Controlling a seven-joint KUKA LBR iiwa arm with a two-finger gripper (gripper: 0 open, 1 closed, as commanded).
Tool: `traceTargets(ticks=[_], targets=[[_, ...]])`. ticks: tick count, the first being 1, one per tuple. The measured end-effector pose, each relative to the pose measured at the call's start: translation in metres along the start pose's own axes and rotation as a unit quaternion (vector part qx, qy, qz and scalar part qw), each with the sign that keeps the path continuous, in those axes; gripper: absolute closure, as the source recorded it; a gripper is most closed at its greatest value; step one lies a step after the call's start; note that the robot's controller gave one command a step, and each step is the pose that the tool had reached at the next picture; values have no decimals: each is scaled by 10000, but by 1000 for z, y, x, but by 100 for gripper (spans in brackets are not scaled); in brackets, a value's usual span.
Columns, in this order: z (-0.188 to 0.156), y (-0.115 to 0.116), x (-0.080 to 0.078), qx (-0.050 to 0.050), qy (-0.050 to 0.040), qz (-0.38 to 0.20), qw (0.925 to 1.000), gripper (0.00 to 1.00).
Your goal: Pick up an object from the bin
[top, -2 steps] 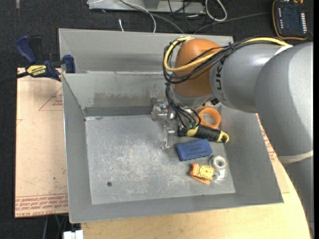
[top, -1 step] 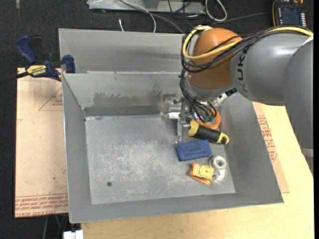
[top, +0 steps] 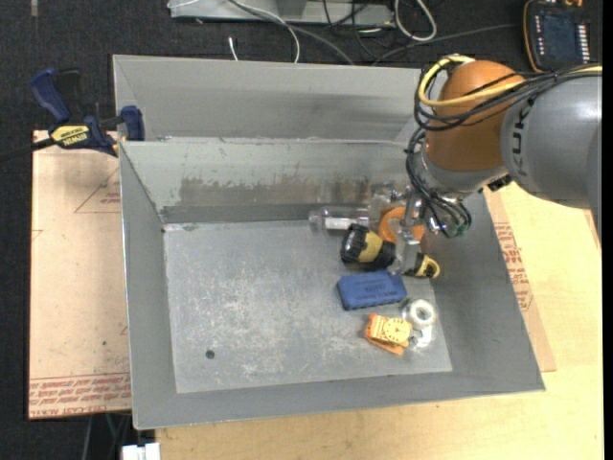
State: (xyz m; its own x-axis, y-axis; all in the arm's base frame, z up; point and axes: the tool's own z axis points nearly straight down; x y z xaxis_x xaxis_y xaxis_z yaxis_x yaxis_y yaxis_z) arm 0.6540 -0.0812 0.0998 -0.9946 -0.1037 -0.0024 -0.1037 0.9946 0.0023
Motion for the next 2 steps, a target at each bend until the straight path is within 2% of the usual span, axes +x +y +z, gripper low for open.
traceTargets(ticks=[1,2], targets=[[23,22,10,-8,-145,-100,9998,0],[22,42,30,21,-92,-425,9991,100]])
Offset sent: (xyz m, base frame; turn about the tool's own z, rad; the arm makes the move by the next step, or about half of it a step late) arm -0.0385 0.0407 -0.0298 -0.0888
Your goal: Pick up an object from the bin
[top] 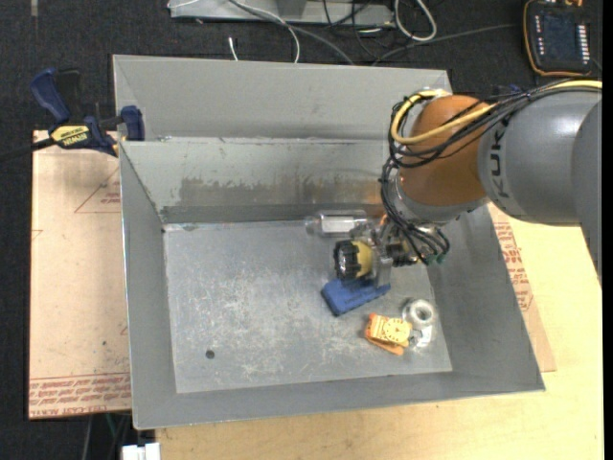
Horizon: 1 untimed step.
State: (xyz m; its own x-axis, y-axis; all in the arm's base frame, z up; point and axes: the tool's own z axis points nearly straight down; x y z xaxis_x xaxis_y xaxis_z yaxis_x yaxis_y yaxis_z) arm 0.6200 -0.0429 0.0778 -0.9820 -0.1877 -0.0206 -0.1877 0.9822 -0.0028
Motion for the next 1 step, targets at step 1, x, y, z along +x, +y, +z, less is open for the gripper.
traceTargets(ticks=[1], targets=[[0,0,0,-1,0,1,10000,100]])
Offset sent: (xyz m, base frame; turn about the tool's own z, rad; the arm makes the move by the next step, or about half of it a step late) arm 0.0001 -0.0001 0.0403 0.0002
